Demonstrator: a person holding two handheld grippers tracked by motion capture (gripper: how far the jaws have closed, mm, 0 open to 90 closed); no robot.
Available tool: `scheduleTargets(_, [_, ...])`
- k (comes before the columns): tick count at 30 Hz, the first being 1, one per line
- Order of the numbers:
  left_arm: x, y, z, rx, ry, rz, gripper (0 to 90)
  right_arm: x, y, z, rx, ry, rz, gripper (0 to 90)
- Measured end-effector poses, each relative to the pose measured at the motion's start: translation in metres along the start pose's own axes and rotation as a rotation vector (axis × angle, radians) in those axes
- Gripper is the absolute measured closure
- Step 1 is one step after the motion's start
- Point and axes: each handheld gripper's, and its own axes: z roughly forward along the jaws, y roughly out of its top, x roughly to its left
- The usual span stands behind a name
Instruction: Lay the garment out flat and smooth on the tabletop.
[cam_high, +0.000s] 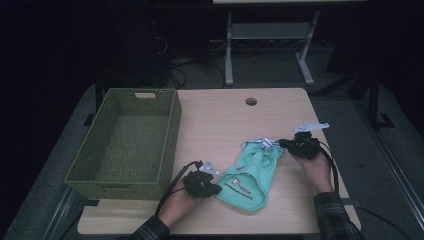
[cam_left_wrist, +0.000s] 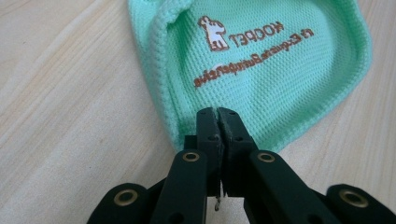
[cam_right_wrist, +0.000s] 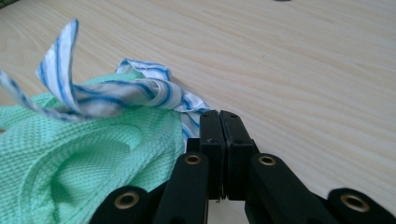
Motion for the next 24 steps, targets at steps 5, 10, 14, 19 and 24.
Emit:
scheduleTargets(5, [0.000,0.000,0.000,-0.002,-0.014,-0.012,82.0,0.003,-0.002,0.000,0.003,0.008,-0.004,79.2])
scheduleTargets(10, [-0.003,0.002,-0.001,-0.012,-0.030,-0.024,79.0,0.005,-0.002,-0.007,-0.010,0.021,-0.007,76.3])
scheduleTargets(14, [-0.004,0.005,-0.007,-0.046,-0.035,-0.021,78.0,0.006,-0.002,-0.013,-0.022,0.030,-0.006,75.7])
scheduleTargets(19, [-0.006,0.008,-0.013,-0.076,-0.031,-0.021,78.1,0.012,-0.008,-0.022,-0.017,0.043,-0.015,76.4])
scheduleTargets(24, [-0.001,0.017,-0.016,-0.096,-0.024,-0.013,80.0,0.026,-0.016,-0.031,0.003,0.068,-0.039,80.1])
